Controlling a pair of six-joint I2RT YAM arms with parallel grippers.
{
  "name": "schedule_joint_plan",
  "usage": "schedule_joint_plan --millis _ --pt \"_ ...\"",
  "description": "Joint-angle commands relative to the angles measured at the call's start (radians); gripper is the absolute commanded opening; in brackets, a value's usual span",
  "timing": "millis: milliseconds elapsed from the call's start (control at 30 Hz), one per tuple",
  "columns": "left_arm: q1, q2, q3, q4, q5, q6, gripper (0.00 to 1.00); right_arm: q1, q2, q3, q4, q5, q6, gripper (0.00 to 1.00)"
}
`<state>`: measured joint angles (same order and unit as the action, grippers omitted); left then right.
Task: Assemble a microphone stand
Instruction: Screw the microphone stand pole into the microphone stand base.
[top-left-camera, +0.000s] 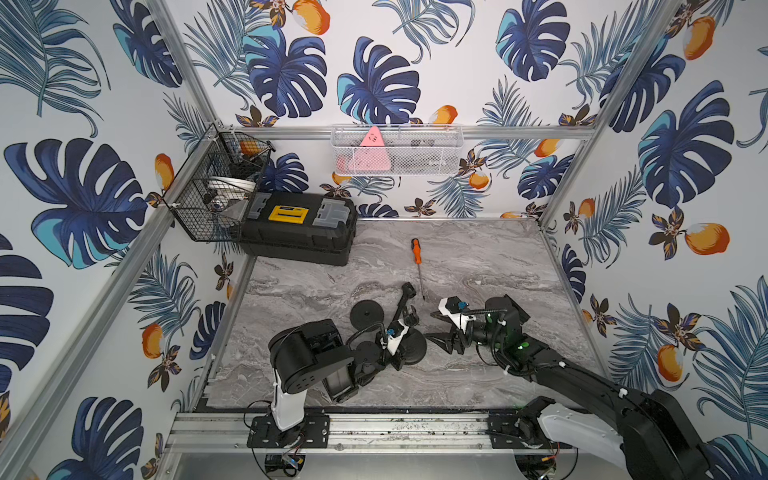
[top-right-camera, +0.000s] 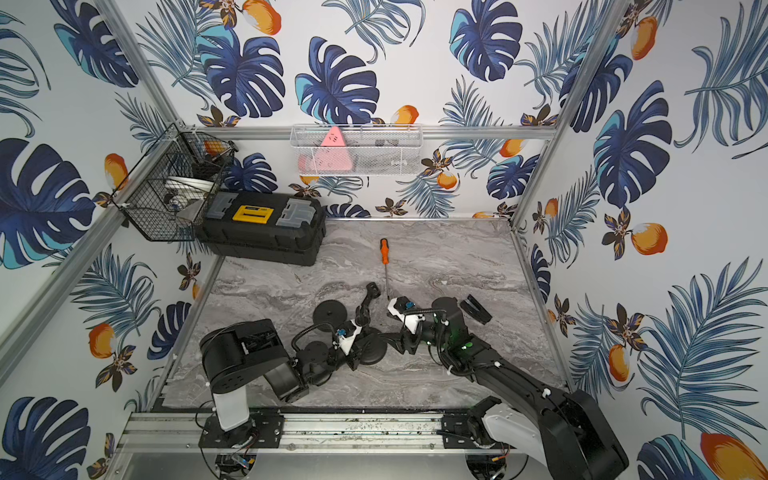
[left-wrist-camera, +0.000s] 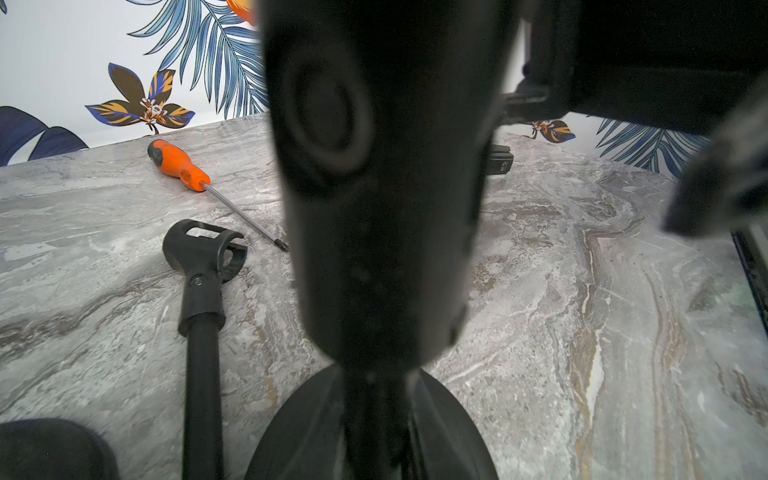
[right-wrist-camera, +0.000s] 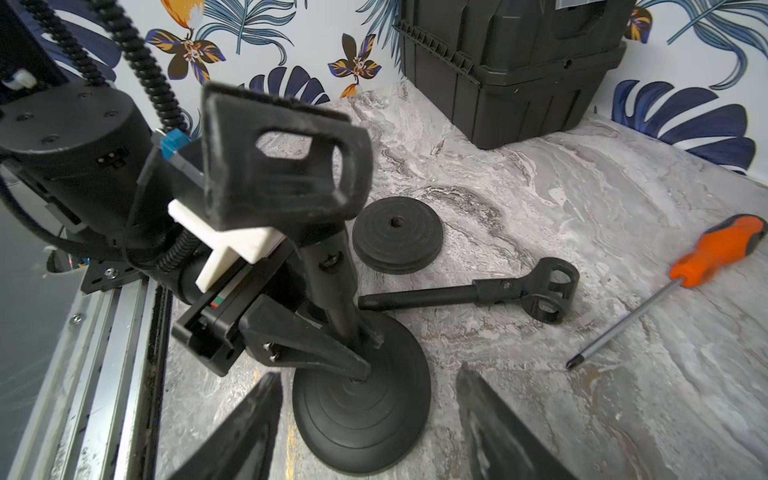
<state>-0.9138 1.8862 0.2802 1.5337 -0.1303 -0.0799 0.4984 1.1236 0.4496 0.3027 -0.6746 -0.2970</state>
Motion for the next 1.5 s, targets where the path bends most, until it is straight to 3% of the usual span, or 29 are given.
schedule_joint_plan --millis 0,167,300,867,1100,1467 --pt "0.003 -0.001 -0.002 0.012 -0.002 0.006 0.22 -0.037 0.074 0.069 -0.067 -0.252 -0.117 0.69" --pt "0.003 0.004 0.003 0.012 0.003 0.009 0.22 -0.038 0.186 0.227 -0.298 -0.358 -0.33 0.67" --pt "0.003 0.01 0.008 0.012 0.006 0.009 0.22 -0.038 0.259 0.291 -0.36 -0.397 -0.417 0.67" --pt "0.003 0.019 0.01 0.011 0.008 0.009 0.23 -0.008 0.434 0.433 -0.422 -0.435 -0.492 0.59" --pt "0.003 0.019 0.008 0.011 0.006 0.009 0.23 0.001 0.472 0.467 -0.468 -0.466 -0.539 0.44" --pt "0.003 0.025 0.011 0.012 0.008 0.007 0.23 0.023 0.478 0.475 -0.489 -0.455 -0.566 0.35"
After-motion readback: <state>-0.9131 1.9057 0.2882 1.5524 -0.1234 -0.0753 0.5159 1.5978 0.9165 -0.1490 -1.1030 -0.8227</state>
